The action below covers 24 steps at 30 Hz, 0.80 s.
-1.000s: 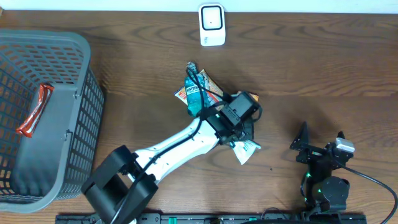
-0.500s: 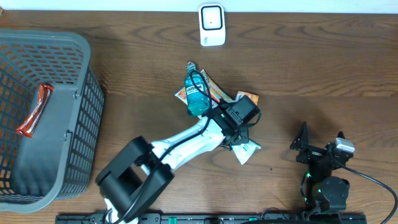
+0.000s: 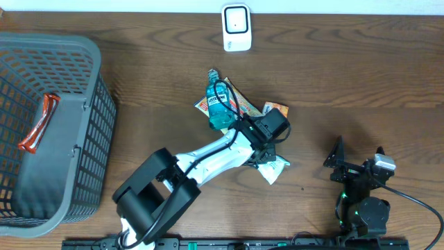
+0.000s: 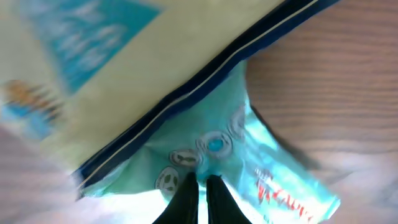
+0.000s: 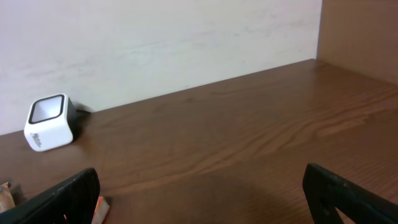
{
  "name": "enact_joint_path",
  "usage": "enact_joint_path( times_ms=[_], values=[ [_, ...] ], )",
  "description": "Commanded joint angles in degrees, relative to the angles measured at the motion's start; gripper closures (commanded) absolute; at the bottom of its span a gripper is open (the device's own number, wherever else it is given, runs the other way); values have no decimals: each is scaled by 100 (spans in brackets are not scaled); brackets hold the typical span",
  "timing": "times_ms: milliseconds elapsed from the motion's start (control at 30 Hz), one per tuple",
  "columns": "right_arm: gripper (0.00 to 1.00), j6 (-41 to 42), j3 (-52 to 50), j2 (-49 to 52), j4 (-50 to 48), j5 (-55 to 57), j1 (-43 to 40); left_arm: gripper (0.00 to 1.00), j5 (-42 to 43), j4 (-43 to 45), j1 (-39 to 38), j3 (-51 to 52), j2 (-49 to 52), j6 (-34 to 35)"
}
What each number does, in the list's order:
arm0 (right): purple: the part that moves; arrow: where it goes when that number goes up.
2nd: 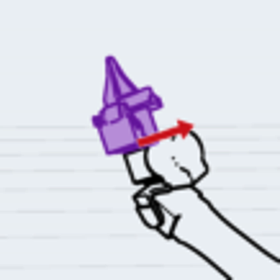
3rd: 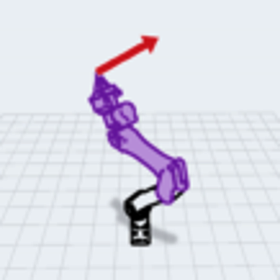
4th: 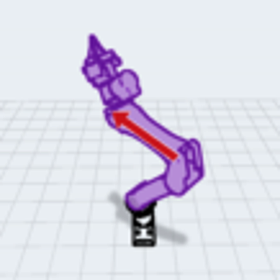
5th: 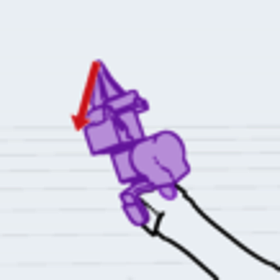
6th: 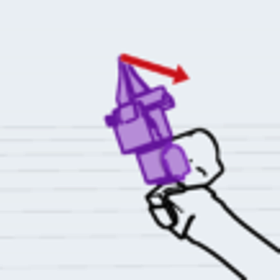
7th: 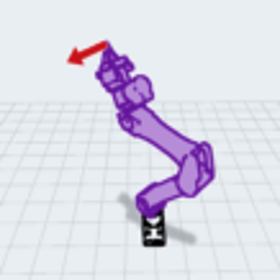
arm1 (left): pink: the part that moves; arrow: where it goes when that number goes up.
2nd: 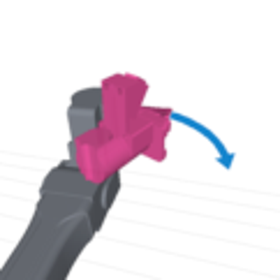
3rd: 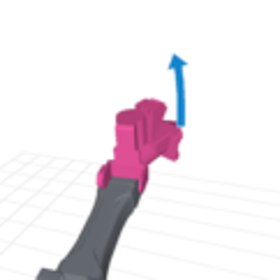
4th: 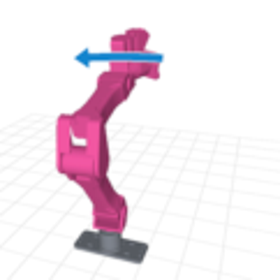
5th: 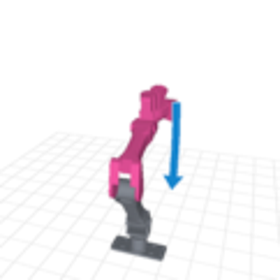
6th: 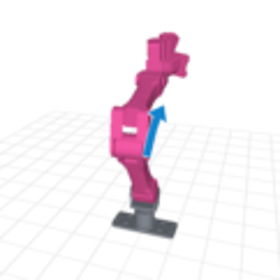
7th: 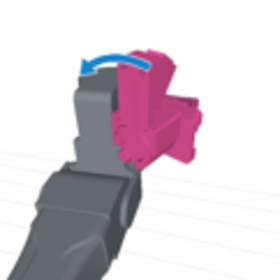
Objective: Scan the item barcode
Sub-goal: 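Carry the green tissue pack to the table center and release it, then reach the left gripper into the basket and grasp the red snack bar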
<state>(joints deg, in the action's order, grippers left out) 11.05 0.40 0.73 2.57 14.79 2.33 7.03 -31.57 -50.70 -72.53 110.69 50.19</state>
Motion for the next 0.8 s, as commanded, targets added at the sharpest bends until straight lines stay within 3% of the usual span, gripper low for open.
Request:
enact_joint_path(
  times_ms=[0, 33, 100, 133, 167, 367, 533, 667, 767],
  values=[
    [1, -83, -9, -20, 24, -11, 17, 73, -549, -361, 11, -170, -881, -297],
    [1, -83, -9, -20, 26, -11, 17, 51, -822, -557, 15, -273, -1322, -573],
    [1, -83, -9, -20, 24, -13, 17, 19, -1244, -758, 15, -376, -1858, -964],
    [1, -83, -9, -20, 24, -13, 17, 8, -1493, -852, 17, -420, -2109, -1147],
    [1, -83, -9, -20, 24, -13, 17, 3, -1818, -962, 37, -479, -2400, -1377],
    [1, -83, -9, -20, 24, -11, 17, 2, -3982, -1309, 612, -732, -3853, -1939],
    [1, -83, -9, -20, 24, -13, 17, 2, -5029, -1231, 2039, -732, -4870, -1921],
    [1, -83, -9, -20, 24, -13, 17, 2, -5198, -1351, 3729, -732, -5219, -1115],
    [1, -83, -9, -20, 26, -13, 17, 2, -4743, -1563, 5139, -730, -5187, -289]
  ],
)
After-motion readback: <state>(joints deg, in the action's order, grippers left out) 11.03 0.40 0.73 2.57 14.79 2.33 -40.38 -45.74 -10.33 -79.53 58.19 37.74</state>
